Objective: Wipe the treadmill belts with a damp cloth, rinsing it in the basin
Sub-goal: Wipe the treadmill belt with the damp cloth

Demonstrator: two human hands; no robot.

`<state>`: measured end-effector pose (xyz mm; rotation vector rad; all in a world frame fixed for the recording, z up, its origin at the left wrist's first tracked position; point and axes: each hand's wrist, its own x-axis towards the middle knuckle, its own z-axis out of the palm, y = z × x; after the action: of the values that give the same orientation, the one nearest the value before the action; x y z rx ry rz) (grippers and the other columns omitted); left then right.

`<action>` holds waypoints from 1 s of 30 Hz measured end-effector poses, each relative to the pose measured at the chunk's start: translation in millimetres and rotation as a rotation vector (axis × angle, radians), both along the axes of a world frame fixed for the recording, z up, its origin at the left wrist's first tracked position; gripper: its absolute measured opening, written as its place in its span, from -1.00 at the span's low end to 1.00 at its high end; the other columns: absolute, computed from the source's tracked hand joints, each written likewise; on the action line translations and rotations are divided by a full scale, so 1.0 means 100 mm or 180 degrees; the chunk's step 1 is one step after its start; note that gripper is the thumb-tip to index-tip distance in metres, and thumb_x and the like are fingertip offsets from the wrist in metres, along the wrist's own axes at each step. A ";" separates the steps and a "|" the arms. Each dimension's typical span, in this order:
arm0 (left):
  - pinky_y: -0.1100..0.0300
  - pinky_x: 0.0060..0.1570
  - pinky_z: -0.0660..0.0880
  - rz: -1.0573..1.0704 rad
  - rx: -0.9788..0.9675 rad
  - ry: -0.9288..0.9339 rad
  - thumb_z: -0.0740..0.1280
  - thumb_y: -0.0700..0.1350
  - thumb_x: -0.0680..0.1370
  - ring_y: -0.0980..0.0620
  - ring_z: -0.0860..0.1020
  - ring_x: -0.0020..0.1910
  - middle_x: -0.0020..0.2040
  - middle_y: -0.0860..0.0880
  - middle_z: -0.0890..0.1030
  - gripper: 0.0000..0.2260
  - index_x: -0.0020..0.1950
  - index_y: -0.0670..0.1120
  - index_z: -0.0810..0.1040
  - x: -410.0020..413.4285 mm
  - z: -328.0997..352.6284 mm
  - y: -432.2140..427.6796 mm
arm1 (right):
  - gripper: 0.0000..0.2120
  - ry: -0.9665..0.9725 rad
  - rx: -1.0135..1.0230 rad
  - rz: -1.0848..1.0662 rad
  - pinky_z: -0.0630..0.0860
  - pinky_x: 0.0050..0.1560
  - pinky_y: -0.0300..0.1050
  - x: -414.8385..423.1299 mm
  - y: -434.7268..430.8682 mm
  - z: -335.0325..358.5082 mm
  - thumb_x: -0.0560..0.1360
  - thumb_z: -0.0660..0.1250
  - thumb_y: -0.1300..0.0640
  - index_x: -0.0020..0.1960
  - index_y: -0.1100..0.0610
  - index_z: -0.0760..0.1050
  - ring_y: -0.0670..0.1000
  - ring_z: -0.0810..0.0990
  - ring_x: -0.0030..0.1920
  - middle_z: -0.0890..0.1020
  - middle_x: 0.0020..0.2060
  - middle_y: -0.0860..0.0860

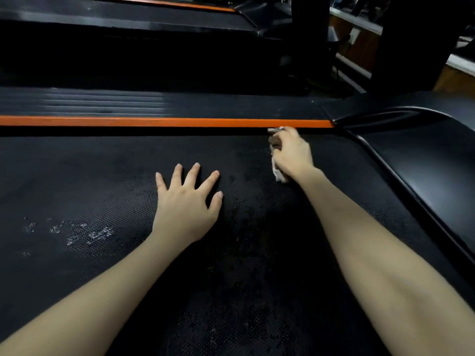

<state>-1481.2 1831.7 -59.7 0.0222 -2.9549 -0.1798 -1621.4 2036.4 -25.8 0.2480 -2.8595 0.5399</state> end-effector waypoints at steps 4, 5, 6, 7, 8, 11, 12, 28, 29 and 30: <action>-0.28 0.42 -0.09 -0.0028 -0.0009 -0.0121 -0.29 0.27 0.45 -0.18 0.02 0.52 0.55 -0.04 0.14 -0.36 0.51 0.23 0.12 0.00 0.02 -0.01 | -0.74 -0.0128 -0.0092 0.0863 0.25 0.37 -0.08 0.76 -0.18 -0.01 0.47 0.30 0.23 0.16 0.13 0.55 0.11 0.39 0.34 0.39 0.39 0.06; -0.28 0.42 -0.09 -0.0031 0.0013 -0.0122 -0.24 0.26 0.47 -0.18 0.02 0.52 0.55 -0.04 0.14 -0.39 0.51 0.23 0.13 0.00 0.02 -0.01 | -0.75 -0.0121 -0.0107 0.1094 0.20 0.39 -0.09 1.05 -0.16 -0.01 0.47 0.33 0.21 0.14 0.15 0.56 0.14 0.39 0.35 0.41 0.38 0.09; -0.28 0.42 -0.09 -0.0030 0.0029 -0.0100 -0.20 0.25 0.49 -0.19 0.02 0.52 0.55 -0.05 0.14 -0.41 0.51 0.22 0.14 0.00 0.02 -0.01 | -0.74 -0.0104 -0.0108 0.1350 0.16 0.40 -0.09 1.34 -0.14 -0.03 0.46 0.34 0.16 0.14 0.18 0.57 0.16 0.39 0.36 0.43 0.36 0.12; -0.29 0.41 -0.09 -0.0025 0.0037 -0.0073 -0.17 0.24 0.49 -0.19 0.03 0.52 0.54 -0.05 0.16 -0.43 0.50 0.22 0.15 0.00 0.02 -0.01 | -0.69 -0.0099 -0.0079 0.1579 0.14 0.42 -0.06 1.61 -0.12 -0.05 0.46 0.33 0.06 0.15 0.18 0.56 0.16 0.39 0.36 0.44 0.35 0.13; -0.29 0.41 -0.09 -0.0019 0.0043 -0.0059 -0.15 0.23 0.51 -0.20 0.04 0.52 0.54 -0.06 0.17 -0.44 0.50 0.21 0.17 0.01 0.02 0.00 | -0.62 -0.0129 -0.0017 0.1759 0.15 0.43 -0.03 1.80 -0.08 -0.07 0.46 0.30 -0.04 0.17 0.16 0.55 0.14 0.38 0.37 0.44 0.35 0.12; -0.28 0.41 -0.10 -0.0034 0.0040 -0.0027 -0.07 0.21 0.60 -0.20 0.03 0.52 0.54 -0.06 0.16 -0.53 0.51 0.20 0.16 0.00 0.01 -0.01 | -0.60 -0.0278 0.0087 0.1872 0.19 0.44 0.02 1.73 0.04 -0.09 0.47 0.27 -0.08 0.20 0.13 0.54 0.09 0.35 0.40 0.42 0.37 0.08; -0.28 0.42 -0.11 -0.0033 0.0038 -0.0048 -0.04 0.20 0.61 -0.19 0.02 0.52 0.55 -0.06 0.14 -0.54 0.51 0.20 0.15 0.00 0.02 -0.01 | -0.65 -0.0240 0.0067 0.1741 0.20 0.44 0.03 1.60 0.03 -0.06 0.48 0.31 0.00 0.18 0.15 0.55 0.11 0.35 0.40 0.43 0.36 0.10; -0.26 0.44 -0.11 -0.0164 0.0327 -0.0394 0.01 0.18 0.62 -0.19 0.02 0.52 0.54 -0.11 0.14 -0.54 0.51 0.14 0.20 0.15 0.23 -0.04 | -0.37 -0.0154 0.0088 0.1305 0.27 0.38 0.10 2.77 -0.20 -0.02 0.54 -0.01 -0.29 0.18 0.18 0.55 0.20 0.37 0.37 0.48 0.30 0.17; -0.25 0.44 -0.10 -0.0169 0.0388 -0.0384 0.01 0.17 0.62 -0.19 0.03 0.52 0.54 -0.12 0.15 -0.56 0.50 0.14 0.22 0.24 0.25 -0.04 | -0.41 -0.0125 0.0077 0.1299 0.30 0.37 0.11 2.74 -0.22 -0.02 0.57 -0.01 -0.24 0.16 0.18 0.56 0.22 0.39 0.35 0.50 0.28 0.18; -0.25 0.44 -0.11 -0.0171 0.0403 -0.0366 -0.01 0.17 0.63 -0.18 0.03 0.52 0.54 -0.12 0.15 -0.56 0.50 0.14 0.23 0.36 0.27 -0.04 | -0.47 -0.0118 0.0069 0.1314 0.33 0.35 0.12 2.69 -0.23 -0.05 0.58 0.03 -0.19 0.13 0.19 0.57 0.23 0.41 0.34 0.51 0.26 0.18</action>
<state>-1445.1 1827.6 -33.1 -0.0310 -3.0552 -0.3854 -1351.9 2013.1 -30.7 0.8515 -2.8570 0.5889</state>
